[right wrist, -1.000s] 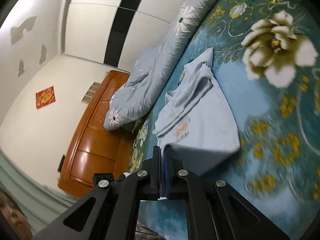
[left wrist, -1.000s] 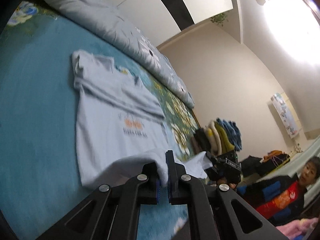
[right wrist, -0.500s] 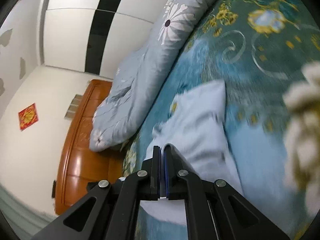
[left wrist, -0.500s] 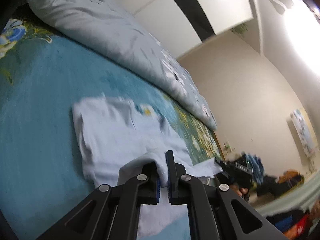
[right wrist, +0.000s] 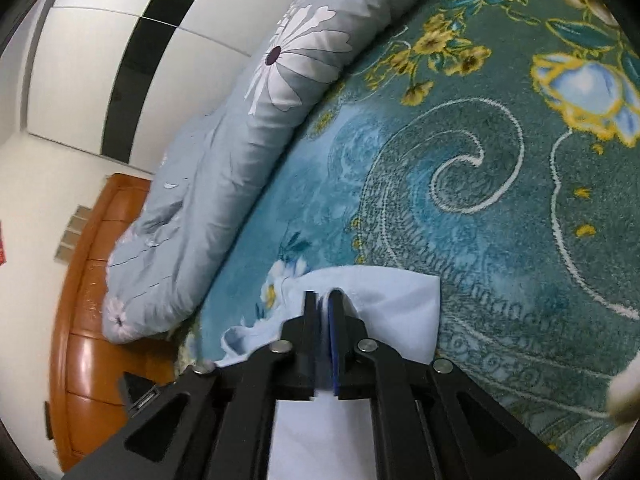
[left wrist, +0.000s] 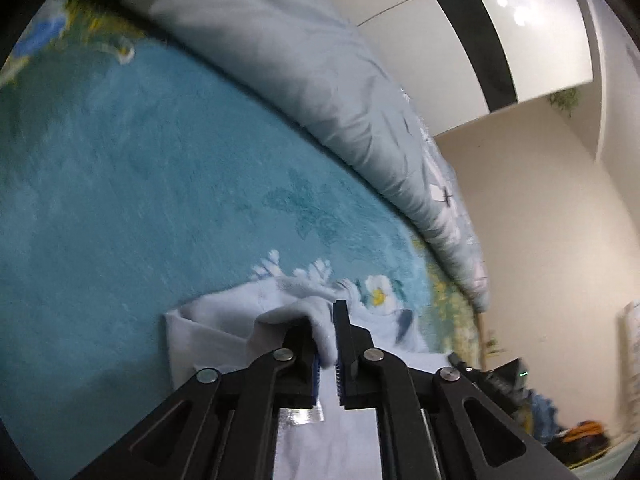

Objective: Fold clothes

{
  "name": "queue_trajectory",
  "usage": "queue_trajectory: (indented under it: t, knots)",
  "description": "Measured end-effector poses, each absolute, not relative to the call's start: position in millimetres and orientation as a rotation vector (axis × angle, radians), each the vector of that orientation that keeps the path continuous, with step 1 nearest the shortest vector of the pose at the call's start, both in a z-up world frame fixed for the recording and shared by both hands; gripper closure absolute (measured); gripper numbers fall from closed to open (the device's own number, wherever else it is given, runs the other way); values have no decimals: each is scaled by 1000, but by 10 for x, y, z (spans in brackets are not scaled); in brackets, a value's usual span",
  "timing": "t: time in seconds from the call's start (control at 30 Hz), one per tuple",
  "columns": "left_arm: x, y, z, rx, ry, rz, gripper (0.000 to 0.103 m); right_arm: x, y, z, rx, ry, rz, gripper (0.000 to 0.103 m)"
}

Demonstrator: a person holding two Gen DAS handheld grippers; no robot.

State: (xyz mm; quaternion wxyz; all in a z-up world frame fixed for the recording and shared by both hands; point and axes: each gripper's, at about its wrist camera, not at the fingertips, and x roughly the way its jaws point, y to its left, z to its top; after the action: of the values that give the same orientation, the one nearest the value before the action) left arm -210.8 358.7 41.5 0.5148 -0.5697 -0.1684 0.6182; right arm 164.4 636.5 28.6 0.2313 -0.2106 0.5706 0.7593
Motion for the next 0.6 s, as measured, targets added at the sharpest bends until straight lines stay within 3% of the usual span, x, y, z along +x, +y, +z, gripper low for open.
queue_trajectory:
  t: [0.03,0.07,0.1,0.2,0.4,0.6]
  knots:
    - [-2112,3530,400,-1366,-434,1467,64,1687,6348,304,-585,1554,2103,72]
    - [-2117,3473,385,-1363,-462,1448,53,1738,6333,335,-593,1521,2112,55]
    - [-2121,3416,370,-1360,-491,1429,38,1789,6318,367,-600,1487,2121,53]
    - [-2094,3236,343,-1348,-524,1404,34,2024,6177,418,-629,1435,2132,53]
    - [-1603,2892,165,-1392,-158,1517,31,2447,5539,90,-741,1464,2173,53]
    - [-1029,2767,103,-1370,-64,1445,31,2371,5160,64,-751,1432,2185,51]
